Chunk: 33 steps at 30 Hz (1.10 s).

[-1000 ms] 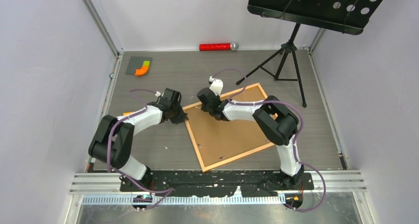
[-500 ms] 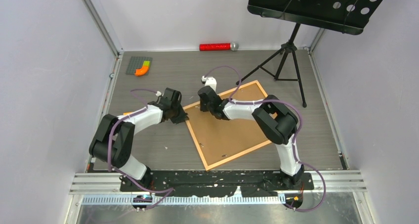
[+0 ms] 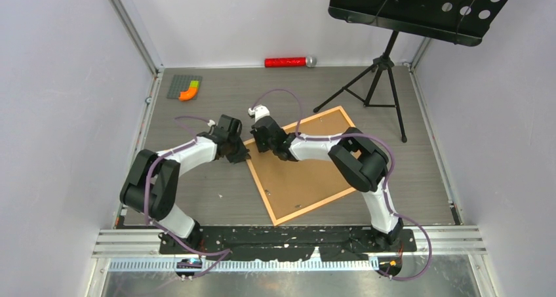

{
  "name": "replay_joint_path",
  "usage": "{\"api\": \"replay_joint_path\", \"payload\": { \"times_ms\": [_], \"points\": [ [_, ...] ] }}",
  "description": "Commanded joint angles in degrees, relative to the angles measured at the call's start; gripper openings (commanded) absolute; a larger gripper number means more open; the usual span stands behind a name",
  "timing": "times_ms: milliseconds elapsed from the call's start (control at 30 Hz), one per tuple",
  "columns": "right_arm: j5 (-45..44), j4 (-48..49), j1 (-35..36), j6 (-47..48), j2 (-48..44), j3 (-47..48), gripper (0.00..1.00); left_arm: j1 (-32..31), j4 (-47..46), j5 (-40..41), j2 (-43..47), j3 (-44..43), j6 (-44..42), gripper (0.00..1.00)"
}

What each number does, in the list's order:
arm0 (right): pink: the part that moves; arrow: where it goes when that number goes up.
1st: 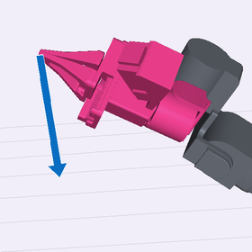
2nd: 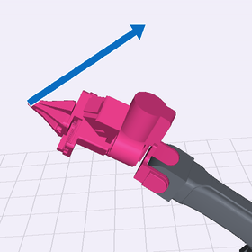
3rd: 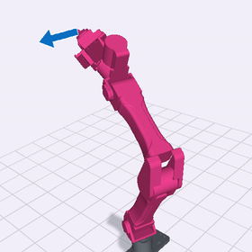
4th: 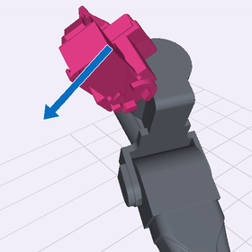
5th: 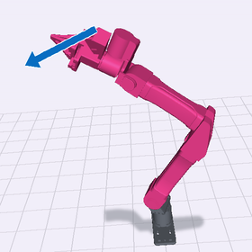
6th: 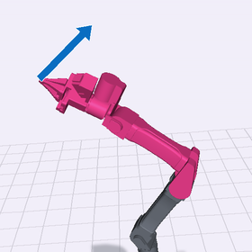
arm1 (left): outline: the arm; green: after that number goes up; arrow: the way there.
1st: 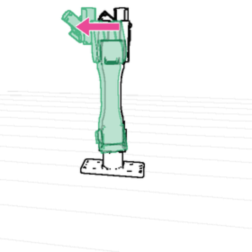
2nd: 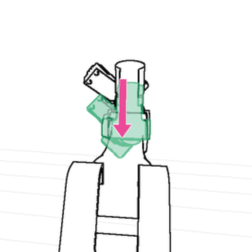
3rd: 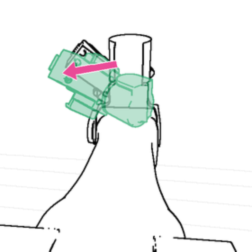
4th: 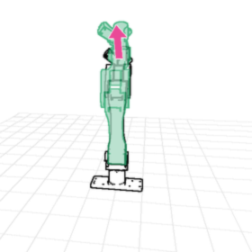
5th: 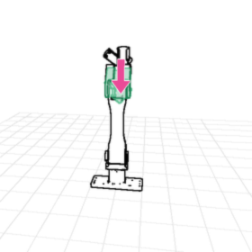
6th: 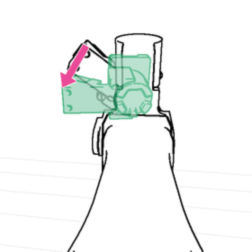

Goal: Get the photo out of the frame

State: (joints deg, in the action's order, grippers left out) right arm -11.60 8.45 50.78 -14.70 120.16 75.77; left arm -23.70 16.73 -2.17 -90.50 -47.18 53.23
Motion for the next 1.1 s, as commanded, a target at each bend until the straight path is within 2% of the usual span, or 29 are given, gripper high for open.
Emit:
{"api": "replay_joint_path", "payload": {
  "times_ms": [0,200,333,400,433,467,500,533,567,633,733,767,900,967,1067],
  "points": [
    [3.52,-1.69,0.68,3.27,0.96,-0.29,0.08,-1.92,11.53,-4.27,-3.75,2.00,-3.39,0.00],
    [2.87,-0.85,-1.01,2.73,-2.62,1.52,0.14,-1.75,11.96,-3.06,-3.32,2.93,-3.22,0.00],
    [1.37,3.83,-3.38,2.01,-11.42,-2.17,0.23,-0.85,11.11,-3.39,-0.63,5.20,-2.93,0.00],
    [-0.46,7.93,-4.67,2.37,-17.58,-7.25,0.33,-0.82,11.18,-3.20,1.60,6.13,-3.40,0.00],
    [-1.02,10.98,-5.18,2.45,-22.16,-9.17,0.45,-0.82,11.21,-3.21,2.94,6.74,-3.88,0.00],
    [-1.32,12.52,-6.58,2.47,-24.31,-13.52,0.51,-0.82,11.44,-3.28,4.48,7.13,-4.68,0.00],
    [-1.23,15.62,-7.37,2.30,-28.70,-15.64,0.70,-0.82,11.99,-3.20,6.09,7.40,-5.58,0.08],
    [-1.04,16.90,-9.39,1.05,-30.61,-19.82,0.92,-0.82,12.56,-3.26,7.78,7.60,-7.11,0.22],
    [-0.70,18.76,-10.49,0.23,-34.51,-21.69,0.98,-0.88,13.15,-3.75,9.82,7.62,-8.83,0.37],
    [1.33,20.38,-14.78,-3.86,-39.79,-27.25,0.97,-0.98,15.21,-3.77,14.49,7.35,-12.21,0.63],
    [5.44,22.35,-22.27,-9.18,-47.36,-35.25,0.96,-0.99,18.24,-4.31,21.92,4.10,-18.83,0.93],
    [7.53,22.92,-24.28,-9.46,-48.78,-37.60,0.96,-0.99,17.56,-5.37,23.45,2.72,-21.64,0.99],
    [9.00,19.17,-25.37,-5.68,-55.05,-40.88,0.96,-1.08,4.84,-16.42,23.20,-2.14,-34.12,1.00],
    [9.04,16.20,-25.38,-3.37,-56.77,-41.10,0.96,-1.07,-0.41,-23.09,18.77,-5.73,-40.27,1.00],
    [9.52,10.96,-25.43,-1.20,-58.99,-40.32,0.96,-1.28,2.65,-28.02,8.07,-16.25,-46.87,1.00]
  ]
}}
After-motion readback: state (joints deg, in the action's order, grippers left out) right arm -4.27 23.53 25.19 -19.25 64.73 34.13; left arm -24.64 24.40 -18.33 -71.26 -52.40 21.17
